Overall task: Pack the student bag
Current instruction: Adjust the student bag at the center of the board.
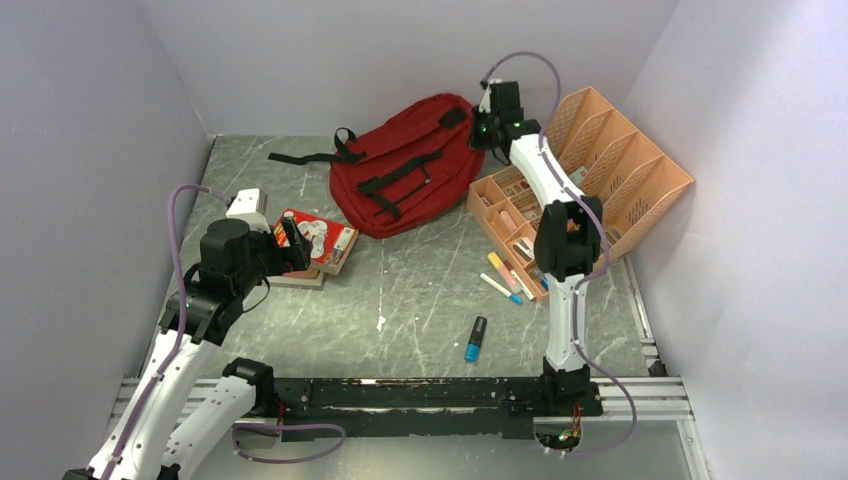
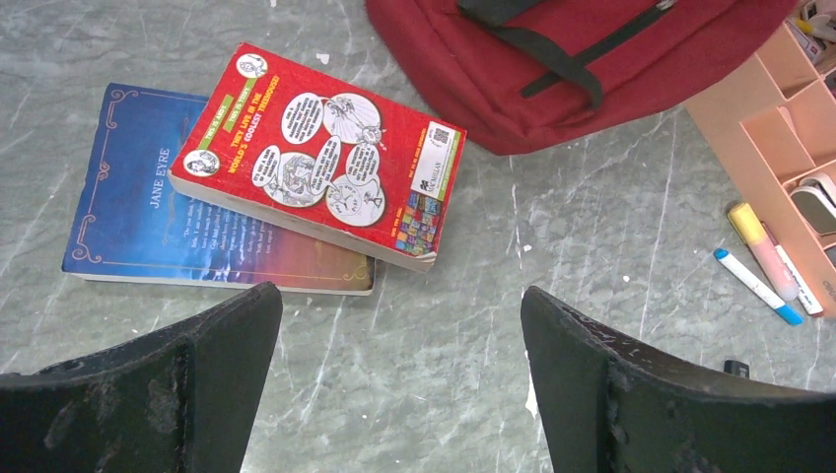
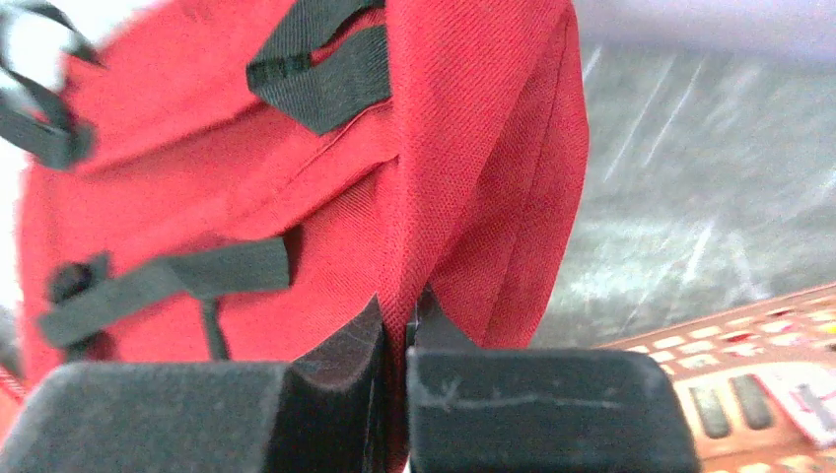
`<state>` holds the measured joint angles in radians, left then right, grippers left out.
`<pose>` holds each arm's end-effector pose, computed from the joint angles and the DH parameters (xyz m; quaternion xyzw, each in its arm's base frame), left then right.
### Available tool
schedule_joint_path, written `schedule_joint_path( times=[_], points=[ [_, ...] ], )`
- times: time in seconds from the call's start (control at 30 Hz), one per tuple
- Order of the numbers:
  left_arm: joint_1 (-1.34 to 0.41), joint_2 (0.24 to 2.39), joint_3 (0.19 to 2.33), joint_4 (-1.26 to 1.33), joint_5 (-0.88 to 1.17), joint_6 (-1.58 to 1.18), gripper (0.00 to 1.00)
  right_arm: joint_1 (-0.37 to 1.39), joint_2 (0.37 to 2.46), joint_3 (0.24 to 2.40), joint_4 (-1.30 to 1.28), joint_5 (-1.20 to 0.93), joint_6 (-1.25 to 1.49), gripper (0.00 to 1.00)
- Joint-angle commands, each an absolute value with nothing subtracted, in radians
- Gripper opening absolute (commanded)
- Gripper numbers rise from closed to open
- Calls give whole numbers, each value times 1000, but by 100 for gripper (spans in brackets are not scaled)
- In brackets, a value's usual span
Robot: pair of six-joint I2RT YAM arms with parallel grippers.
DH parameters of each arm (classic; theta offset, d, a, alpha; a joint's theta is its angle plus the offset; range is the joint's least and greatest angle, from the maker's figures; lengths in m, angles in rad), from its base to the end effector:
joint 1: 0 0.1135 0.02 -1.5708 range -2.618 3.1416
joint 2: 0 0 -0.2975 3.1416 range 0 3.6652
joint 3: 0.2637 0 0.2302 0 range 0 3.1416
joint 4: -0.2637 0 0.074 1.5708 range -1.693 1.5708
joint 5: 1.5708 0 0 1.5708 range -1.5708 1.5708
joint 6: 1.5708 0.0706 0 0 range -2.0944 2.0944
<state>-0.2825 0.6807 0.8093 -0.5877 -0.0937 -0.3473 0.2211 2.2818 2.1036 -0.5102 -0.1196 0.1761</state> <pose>0.1275 -0.0301 0.3248 -0.0522 0.8473 -0.1254 0.5135 0.5394 0.1299 0.2670 -0.0458 0.9018 0.1371 0.4072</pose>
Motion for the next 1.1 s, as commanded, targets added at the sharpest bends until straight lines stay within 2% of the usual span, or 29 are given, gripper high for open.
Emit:
schedule_joint_path(
  times=[0.0, 0.13, 0.23, 0.43, 0.57, 0.83, 1.07],
  points=[
    [-272, 669, 813, -567, -113, -350, 96, 262, 2076, 2160, -351, -25, 82, 0],
    [-272, 658, 813, -578, -154, -369, 98, 363, 1989, 2139, -262, 163, -75, 0],
    [-272, 653, 841, -597, -184, -374, 98, 441, 1924, 2047, -96, 337, -252, 0],
    [-271, 687, 953, -655, -187, -397, 98, 560, 1861, 1927, 151, 478, -545, 0],
    [-272, 669, 966, -679, -205, -439, 98, 639, 1806, 1819, 186, 430, -619, 0],
    [-272, 633, 943, -808, -279, -625, 98, 820, 1642, 1482, 70, 292, -488, 0],
    [-272, 623, 995, -878, -313, -723, 98, 952, 1554, 1340, -55, 51, -328, 8]
  ],
)
